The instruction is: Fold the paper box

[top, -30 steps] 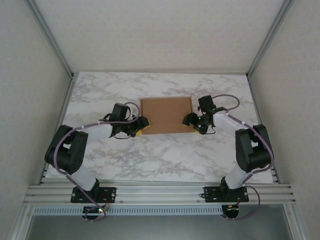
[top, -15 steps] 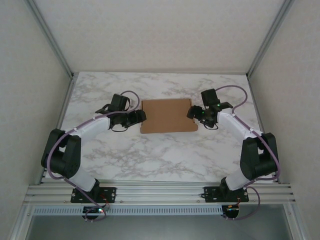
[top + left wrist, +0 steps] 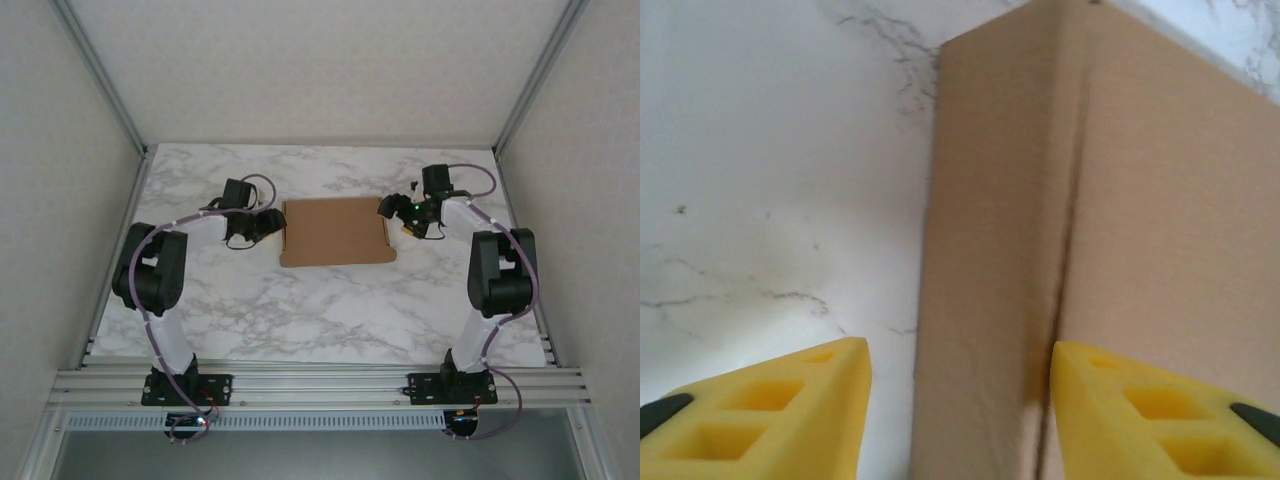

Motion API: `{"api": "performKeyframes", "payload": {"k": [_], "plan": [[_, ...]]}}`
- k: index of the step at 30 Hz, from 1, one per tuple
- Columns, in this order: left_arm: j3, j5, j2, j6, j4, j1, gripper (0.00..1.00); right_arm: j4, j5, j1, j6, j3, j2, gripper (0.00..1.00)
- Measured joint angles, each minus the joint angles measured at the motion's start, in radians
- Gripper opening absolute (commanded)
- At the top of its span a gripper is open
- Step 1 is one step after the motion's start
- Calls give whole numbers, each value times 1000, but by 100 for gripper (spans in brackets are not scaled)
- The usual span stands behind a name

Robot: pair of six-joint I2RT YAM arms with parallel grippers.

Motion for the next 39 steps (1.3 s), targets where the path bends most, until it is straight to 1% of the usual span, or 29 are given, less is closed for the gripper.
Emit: {"api": "performKeyframes", "payload": {"k": [3,10,21,26,31,36,39], "plan": [[0,48,16,2,35,6,41,10,-48,2,-5,4,31,86],[0,125,52,3,90,19,40,47,-93,3,-5,0,59,90],[13,185,79,7,110,38,32,72,-137,0,-2,-17,80,94],[19,209,90,16,111,48,29,87,-178,-18,10,-26,93,94],[25,219,98,31,107,58,25,99,-190,-35,28,-39,93,95],[25,230,102,38,101,74,24,128,-241,-44,44,-51,93,94],[25,230,103,43,98,79,23,161,-307,-45,61,-51,100,93]]}}
